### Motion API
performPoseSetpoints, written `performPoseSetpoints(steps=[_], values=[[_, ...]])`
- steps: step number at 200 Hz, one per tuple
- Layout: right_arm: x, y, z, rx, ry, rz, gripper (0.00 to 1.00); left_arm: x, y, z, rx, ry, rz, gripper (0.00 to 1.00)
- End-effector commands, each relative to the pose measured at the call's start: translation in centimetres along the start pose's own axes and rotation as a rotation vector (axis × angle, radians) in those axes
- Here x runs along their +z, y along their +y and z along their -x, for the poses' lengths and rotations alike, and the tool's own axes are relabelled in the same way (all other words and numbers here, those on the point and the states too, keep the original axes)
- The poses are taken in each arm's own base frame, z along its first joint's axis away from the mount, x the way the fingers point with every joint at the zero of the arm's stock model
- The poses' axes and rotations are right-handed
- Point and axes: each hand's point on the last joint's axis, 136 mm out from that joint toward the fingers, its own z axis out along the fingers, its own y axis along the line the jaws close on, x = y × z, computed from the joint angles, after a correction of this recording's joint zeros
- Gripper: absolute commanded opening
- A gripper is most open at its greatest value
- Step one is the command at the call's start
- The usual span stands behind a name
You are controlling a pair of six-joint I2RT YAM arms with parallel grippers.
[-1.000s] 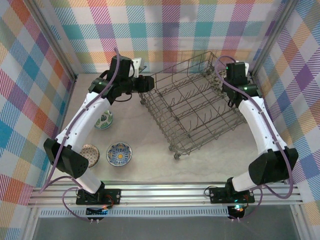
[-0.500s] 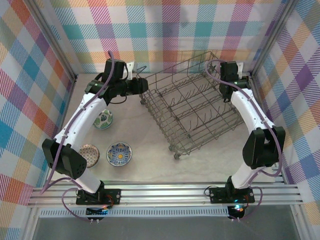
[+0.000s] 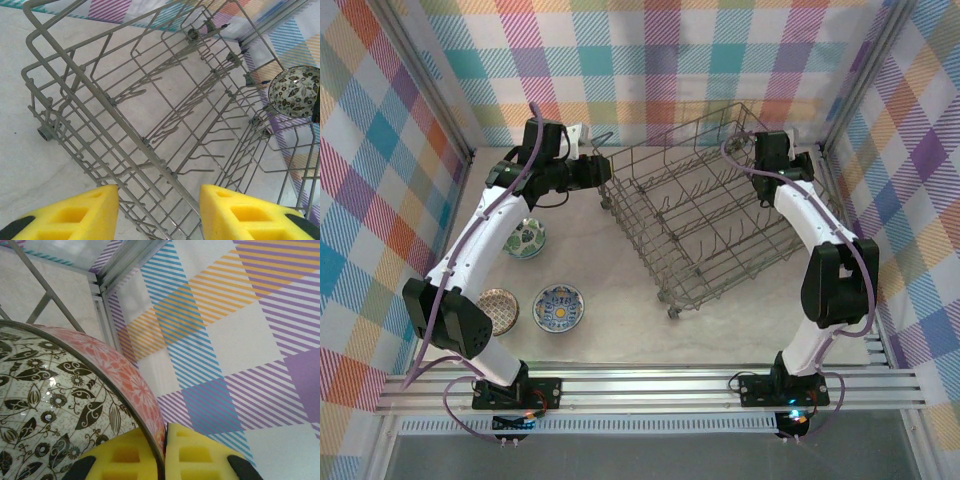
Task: Load the bowls into the dish rack
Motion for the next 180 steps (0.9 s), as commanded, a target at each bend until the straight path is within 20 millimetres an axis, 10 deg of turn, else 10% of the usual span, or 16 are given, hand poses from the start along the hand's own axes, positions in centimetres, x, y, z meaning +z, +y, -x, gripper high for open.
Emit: performPoseSetpoints(steps=[1, 180], values=[[0.1, -2.3, 1.5, 0.034, -0.048, -0.090, 0.00, -0.5, 0.0, 0.5, -0.010, -0.018, -0.016, 0.46], [1.3, 0.5, -0.1, -0.133, -0.018, -0.125, 0.01, 0.6, 0.9, 0.2, -0.037, 0.000, -0.007, 0.46]])
